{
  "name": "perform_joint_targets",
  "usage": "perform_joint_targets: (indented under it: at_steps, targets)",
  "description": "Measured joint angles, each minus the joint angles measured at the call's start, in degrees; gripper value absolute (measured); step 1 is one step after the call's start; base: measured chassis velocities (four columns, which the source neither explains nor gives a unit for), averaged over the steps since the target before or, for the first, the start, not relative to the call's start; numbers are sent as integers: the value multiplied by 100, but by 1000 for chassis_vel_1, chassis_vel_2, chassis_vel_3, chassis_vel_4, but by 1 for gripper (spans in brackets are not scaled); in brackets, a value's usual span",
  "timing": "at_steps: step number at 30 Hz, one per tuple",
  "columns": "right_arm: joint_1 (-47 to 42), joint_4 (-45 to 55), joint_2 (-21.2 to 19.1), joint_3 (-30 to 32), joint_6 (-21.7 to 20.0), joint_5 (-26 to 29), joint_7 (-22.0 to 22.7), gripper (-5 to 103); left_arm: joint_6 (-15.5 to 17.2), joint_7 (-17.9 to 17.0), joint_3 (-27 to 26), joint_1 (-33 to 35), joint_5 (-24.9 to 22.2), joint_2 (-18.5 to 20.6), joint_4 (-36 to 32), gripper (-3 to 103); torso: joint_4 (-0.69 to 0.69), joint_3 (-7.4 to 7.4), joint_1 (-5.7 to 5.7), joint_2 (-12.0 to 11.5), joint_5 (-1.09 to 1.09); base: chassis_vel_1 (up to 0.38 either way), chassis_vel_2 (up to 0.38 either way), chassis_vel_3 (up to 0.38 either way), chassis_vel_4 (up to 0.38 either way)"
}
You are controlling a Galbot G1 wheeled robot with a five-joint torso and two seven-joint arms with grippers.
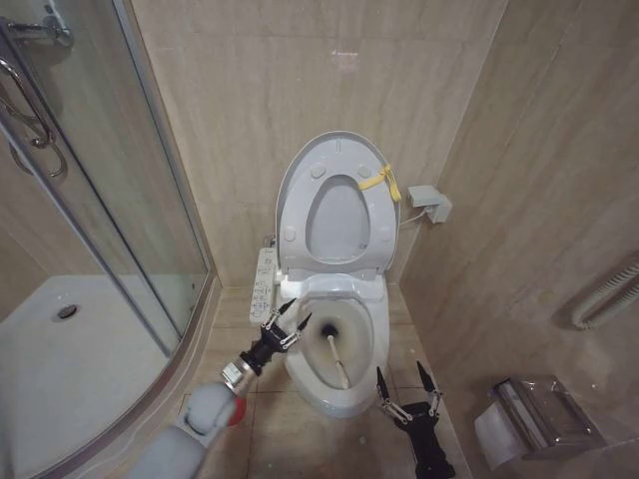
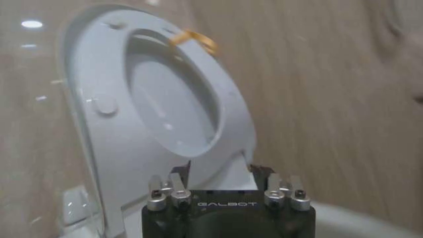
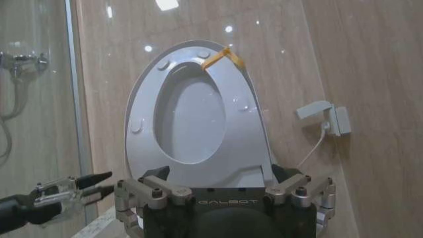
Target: Open the toilet lid, clean the toilet bowl with a toilet brush, close the toilet lid, and flush.
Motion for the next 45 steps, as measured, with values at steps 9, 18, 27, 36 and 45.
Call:
perform_joint_targets:
  at_steps: [9, 18, 27, 36, 45]
  targets:
    - [10, -19, 0, 4, 7, 3, -2, 100, 153, 433, 1763, -1680, -79, 981, 381, 94, -2, 1, 0, 0, -2, 0, 0, 0, 0]
    - [129, -217, 14, 109, 21, 108, 5, 100, 217, 1301, 4272, -4576, -1611, 1251, 793, 100, -1, 1, 1, 0, 3, 0, 0, 0, 0]
    - [261, -394, 90, 214, 54, 190, 26, 100, 171, 3675, 5388, -5969, -2145, 299, 1779, 100, 0, 1, 1, 0, 3, 0, 0, 0, 0]
    - [267, -362, 98, 280, 48, 227, 46, 100, 20, 4709, 5325, -5922, -936, -863, 2796, 100, -2, 0, 1, 0, 3, 0, 0, 0, 0]
    - [289, -321, 111, 282, 33, 225, 48, 100, -46, 5508, 5209, -5844, -267, -1721, 4047, 100, 0, 0, 1, 0, 2, 0, 0, 0, 0]
